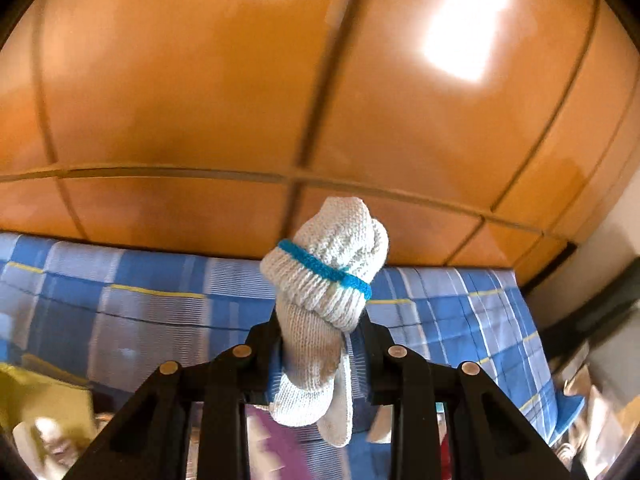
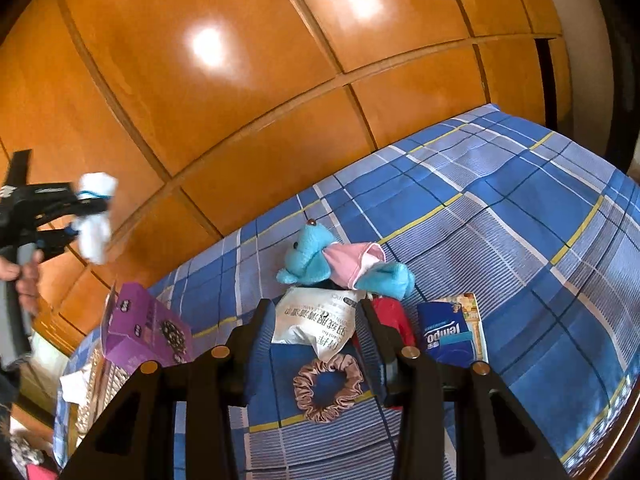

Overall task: Organize soft objects
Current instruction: 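Carry the white glove into the gold tray while right tool grasps the teal plush toy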

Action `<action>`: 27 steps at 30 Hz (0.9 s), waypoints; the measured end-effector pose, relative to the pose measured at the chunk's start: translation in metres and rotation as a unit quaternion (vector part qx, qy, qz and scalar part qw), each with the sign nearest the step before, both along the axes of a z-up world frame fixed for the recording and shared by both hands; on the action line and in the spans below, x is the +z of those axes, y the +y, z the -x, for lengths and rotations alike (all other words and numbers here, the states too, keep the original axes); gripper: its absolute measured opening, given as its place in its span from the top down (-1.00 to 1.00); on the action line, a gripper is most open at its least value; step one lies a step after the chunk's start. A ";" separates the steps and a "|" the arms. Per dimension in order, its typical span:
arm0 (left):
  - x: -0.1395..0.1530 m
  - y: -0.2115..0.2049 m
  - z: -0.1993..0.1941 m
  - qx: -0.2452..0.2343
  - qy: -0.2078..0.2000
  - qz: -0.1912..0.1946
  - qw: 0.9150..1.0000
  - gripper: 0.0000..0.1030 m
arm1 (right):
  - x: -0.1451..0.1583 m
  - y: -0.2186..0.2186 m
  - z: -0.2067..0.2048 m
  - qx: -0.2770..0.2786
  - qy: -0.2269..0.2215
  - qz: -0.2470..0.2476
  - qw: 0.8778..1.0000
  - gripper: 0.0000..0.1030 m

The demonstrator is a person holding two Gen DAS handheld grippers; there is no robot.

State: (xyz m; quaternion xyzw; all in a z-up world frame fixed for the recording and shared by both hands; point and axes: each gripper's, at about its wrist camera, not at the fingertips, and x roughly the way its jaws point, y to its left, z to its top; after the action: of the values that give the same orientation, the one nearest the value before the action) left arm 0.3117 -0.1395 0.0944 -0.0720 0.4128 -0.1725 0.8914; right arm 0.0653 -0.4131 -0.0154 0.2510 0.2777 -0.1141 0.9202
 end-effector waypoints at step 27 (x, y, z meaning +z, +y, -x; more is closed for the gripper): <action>-0.141 0.341 0.171 0.213 0.078 -0.011 0.974 0.43 | -0.012 0.043 -0.048 0.123 0.133 0.109 0.977 0.19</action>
State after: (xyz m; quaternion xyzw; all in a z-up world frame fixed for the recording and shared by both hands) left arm 0.1403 0.2018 -0.0464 -0.1615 0.4580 0.0322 0.8736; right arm 0.1131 -0.3702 -0.0275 0.0956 0.4126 -0.0616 0.9038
